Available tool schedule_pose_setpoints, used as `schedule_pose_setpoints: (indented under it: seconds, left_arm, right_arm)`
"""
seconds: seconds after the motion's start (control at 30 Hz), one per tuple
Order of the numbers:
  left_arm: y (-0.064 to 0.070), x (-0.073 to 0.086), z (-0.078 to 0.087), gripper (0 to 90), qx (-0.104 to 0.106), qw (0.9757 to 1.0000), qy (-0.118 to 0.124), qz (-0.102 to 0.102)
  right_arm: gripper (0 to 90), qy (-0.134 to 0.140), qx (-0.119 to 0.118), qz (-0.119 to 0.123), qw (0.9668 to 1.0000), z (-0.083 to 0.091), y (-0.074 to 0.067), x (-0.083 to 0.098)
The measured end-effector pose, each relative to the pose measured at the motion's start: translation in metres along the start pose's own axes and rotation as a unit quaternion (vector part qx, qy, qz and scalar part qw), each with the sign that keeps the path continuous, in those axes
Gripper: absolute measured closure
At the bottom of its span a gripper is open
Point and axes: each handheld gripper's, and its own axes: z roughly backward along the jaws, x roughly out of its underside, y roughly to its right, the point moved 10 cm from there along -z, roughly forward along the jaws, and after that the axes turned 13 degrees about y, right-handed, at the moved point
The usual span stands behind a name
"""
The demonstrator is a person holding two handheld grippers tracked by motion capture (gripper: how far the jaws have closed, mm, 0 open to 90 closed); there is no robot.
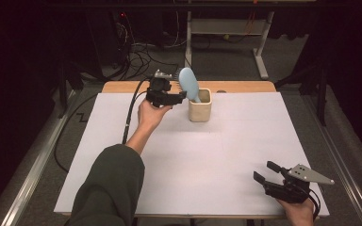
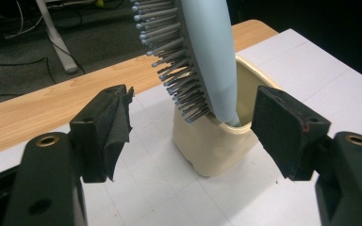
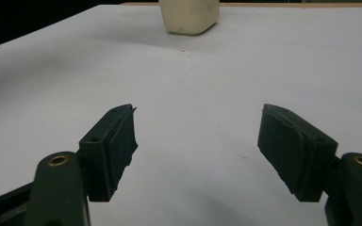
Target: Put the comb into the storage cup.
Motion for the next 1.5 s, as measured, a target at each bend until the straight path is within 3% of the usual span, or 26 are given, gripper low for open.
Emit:
schedule_pose_setpoints:
  seconds: [0.6,1.5]
  left_arm:
    - [-0.005,0.002,0.020,30.9,-0.002,0.9999,0.013,-0.005]
    - [-0.015,0.010,0.039,31.5,-0.006,0.9999,0.007,-0.010]
  right_arm:
    - [29.2,-0.001,0.000,0.002,1.0000,0.000,0.000,0.000]
    - [29.1,-0.004,0.002,0.002,1.0000,0.000,-0.001,0.001]
